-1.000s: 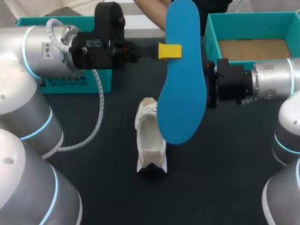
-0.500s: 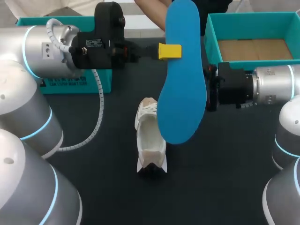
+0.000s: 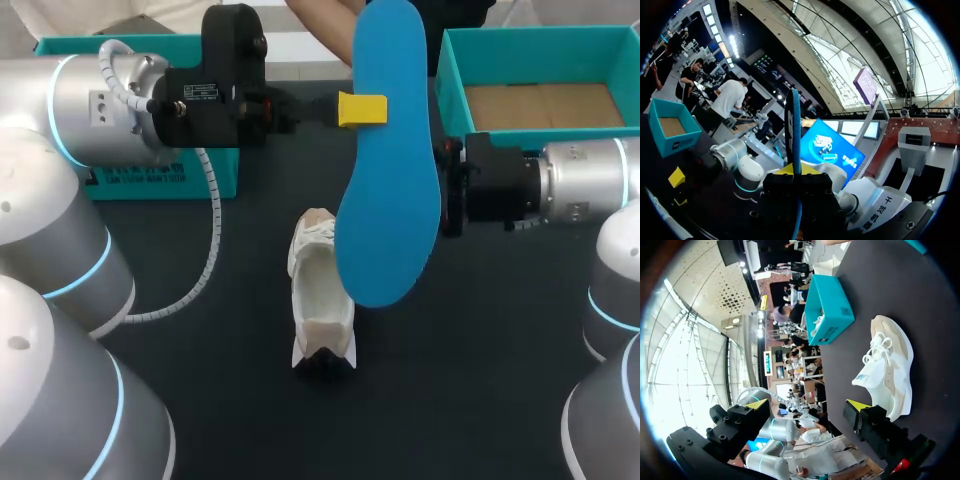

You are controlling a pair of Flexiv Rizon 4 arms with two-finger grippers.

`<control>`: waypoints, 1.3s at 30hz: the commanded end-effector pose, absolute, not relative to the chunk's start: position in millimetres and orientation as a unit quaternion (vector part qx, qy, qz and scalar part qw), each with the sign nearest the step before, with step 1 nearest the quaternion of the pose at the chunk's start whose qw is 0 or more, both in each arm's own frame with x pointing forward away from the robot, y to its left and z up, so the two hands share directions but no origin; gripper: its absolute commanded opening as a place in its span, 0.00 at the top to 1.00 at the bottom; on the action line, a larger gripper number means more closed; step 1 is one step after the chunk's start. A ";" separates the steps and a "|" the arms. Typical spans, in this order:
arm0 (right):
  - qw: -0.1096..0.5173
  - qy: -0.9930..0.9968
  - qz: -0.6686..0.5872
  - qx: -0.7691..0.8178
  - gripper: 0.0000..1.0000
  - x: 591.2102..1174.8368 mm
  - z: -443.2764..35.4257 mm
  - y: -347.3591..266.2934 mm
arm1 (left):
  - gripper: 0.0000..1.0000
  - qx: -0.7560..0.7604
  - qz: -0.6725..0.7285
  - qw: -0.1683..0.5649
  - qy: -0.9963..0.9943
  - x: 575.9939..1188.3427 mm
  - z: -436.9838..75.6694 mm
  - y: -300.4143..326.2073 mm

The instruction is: Take the shoe out of the shoebox, open the shoe tongue, remove and reinsert the insole, then place the shoe into the shoebox

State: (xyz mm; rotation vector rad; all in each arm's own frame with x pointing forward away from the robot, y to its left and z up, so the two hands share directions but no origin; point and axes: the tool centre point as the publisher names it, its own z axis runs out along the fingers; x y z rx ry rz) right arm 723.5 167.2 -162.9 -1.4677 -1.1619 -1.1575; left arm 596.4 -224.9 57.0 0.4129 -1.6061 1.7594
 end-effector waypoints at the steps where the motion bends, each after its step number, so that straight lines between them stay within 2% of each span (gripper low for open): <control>1: 0.452 -0.470 -0.469 -0.596 0.00 723.7 -162.6 169.8 | 1.00 0.160 0.680 0.354 -0.621 595.7 56.0 -225.1; 12: 0.452 -0.470 -0.469 -0.596 0.00 723.7 -162.6 169.8 | 1.00 0.147 0.677 0.351 -0.631 594.9 55.5 -220.6; 18: 0.452 -0.470 -0.469 -0.596 0.00 723.7 -162.6 169.8 | 1.00 0.040 0.699 0.229 -0.676 588.2 56.7 -199.7; 21: 0.452 -0.470 -0.469 -0.596 0.00 723.7 -162.6 169.8 | 1.00 -0.034 0.682 0.139 -0.717 587.5 44.3 -189.9; 22: 0.452 -0.470 -0.469 -0.596 0.00 723.7 -162.6 169.8 | 1.00 -0.039 0.684 0.140 -0.715 586.6 40.6 -186.7; 23: 0.452 -0.470 -0.469 -0.596 0.00 723.7 -162.6 169.8 | 1.00 -0.074 0.677 0.104 -0.725 585.7 36.2 -183.1; 28: 0.452 -0.470 -0.469 -0.596 0.00 723.7 -162.6 169.8 | 1.00 -0.138 0.660 0.014 -0.739 592.0 15.2 -163.6; 39: 0.452 -0.470 -0.469 -0.596 0.00 723.7 -162.6 169.8 | 1.00 -0.122 0.657 0.012 -0.744 599.9 7.1 -156.9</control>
